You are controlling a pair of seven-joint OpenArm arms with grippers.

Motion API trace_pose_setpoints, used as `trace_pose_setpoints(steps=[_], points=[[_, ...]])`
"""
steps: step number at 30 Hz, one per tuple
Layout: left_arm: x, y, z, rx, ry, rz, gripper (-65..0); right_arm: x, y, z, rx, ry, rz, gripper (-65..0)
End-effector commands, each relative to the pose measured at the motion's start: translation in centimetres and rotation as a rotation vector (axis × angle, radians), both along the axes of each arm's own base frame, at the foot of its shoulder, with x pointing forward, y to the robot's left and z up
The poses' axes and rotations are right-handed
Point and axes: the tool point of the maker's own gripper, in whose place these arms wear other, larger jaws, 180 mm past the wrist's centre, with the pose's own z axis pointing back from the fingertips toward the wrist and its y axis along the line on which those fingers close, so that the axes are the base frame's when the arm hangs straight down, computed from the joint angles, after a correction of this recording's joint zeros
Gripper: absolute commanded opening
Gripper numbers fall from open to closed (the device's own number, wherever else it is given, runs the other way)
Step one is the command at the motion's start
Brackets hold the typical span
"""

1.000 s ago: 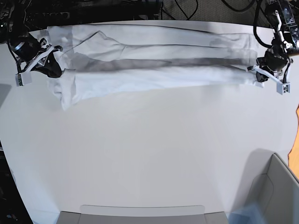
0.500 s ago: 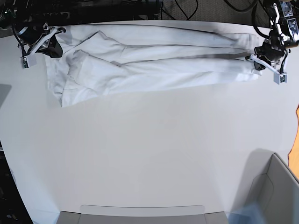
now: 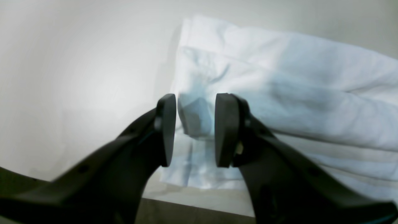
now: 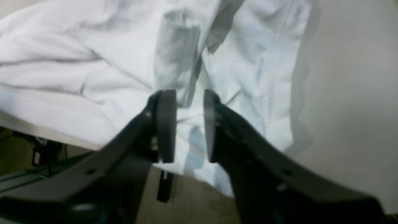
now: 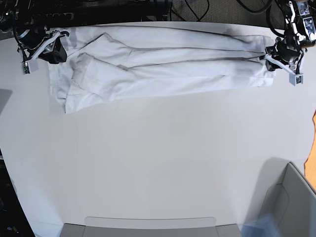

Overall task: Fold the T-shirt properly
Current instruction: 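Lower the hem and open both grippers on the folded strip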

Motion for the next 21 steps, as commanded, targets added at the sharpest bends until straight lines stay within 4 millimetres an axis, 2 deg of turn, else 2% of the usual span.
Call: trace_pose_setpoints(steps=[1,6,8,12,14,17,21], points=[[0.7,0.5,0.9,0.025,-0.029,-0.011,-43.3,0.5,0.0,0.8,-0.003,-0.033,0.014,-44.1],[0.0,1.8,-0.7,0.021,0.033,0.007,-43.2,0.9,1.0,0.7,0.010,-0.035,0.046,-41.5],[0.7,1.8,-1.7,0.014,0.057,-0.011,-43.2,0.8,1.6,0.4,0.016,-0.023,0.071,-41.5],[0.7,2.6,-4.6,-0.024,0.116,0.023,-43.2,1.0,2.2,-0.1,0.003,-0.011,0.103,-41.5],[0.8,1.6,-5.4,-0.099,0.115,0.038,-43.2,1.4,1.7,-0.6,-0.036,-0.006,0.102,-41.5],[0.7,-1.3,-6.6,-0.285,0.112,0.040,-43.2,1.8,0.8,-1.5,-0.120,0.009,0.107,-41.5],[-1.0,-1.5,-9.9,-0.335,0.209,0.076,-43.2,1.9,0.5,-2.0,-0.167,0.017,0.114,-41.5]])
